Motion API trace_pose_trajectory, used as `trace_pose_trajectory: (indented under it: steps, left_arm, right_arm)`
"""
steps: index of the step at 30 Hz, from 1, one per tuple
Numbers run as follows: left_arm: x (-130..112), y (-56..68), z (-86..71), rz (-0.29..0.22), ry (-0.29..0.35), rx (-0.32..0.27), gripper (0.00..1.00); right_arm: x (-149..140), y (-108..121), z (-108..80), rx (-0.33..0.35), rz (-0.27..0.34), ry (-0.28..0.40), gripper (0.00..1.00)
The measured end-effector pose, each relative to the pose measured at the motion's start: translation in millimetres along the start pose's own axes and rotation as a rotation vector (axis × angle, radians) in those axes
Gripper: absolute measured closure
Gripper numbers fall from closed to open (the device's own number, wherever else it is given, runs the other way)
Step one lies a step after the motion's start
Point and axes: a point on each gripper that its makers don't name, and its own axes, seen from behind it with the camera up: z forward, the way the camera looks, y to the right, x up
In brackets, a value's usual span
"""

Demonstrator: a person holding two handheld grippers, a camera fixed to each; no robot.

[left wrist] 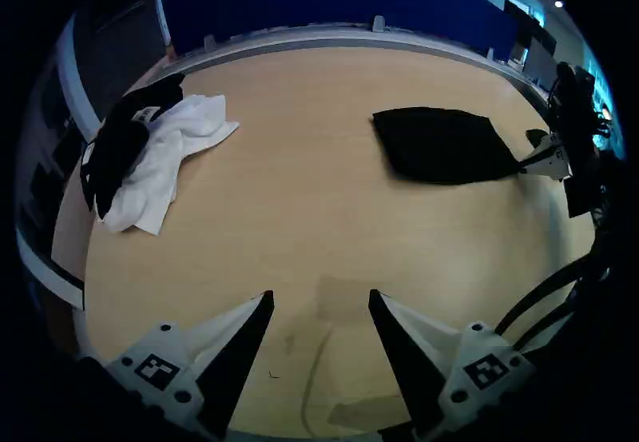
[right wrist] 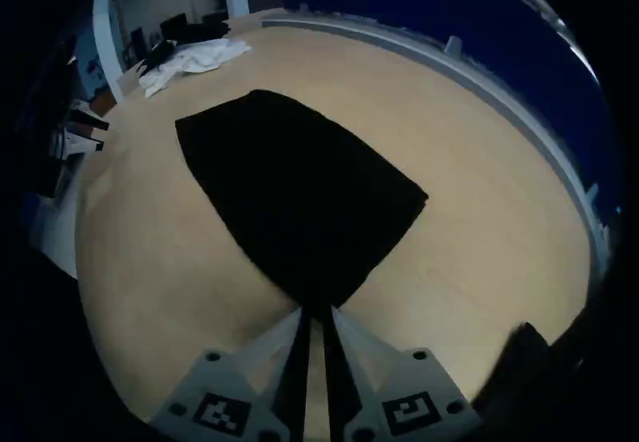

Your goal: Fold towel

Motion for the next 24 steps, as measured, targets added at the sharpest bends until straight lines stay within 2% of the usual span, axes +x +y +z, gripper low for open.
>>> trace_pose_trajectory:
  steps: [9, 15, 24]
  left_arm:
    - [1.7, 0.8, -4.1, -0.002, 0.006, -0.009, 0.12]
    - [4.9, 0.4, -8.2, -0.013, 0.021, -0.013, 0.12]
    - [10.0, 0.8, -15.9, -0.034, 0.054, -0.021, 0.12]
  right_arm:
    - [21.3, 1.1, -14.4, -0.014, -0.011, 0.032, 0.92]
    - [59.6, 2.0, -34.2, -0.028, -0.059, 0.077, 0.92]
    - [121.1, -3.4, -51.6, -0.033, -0.154, 0.133, 0.92]
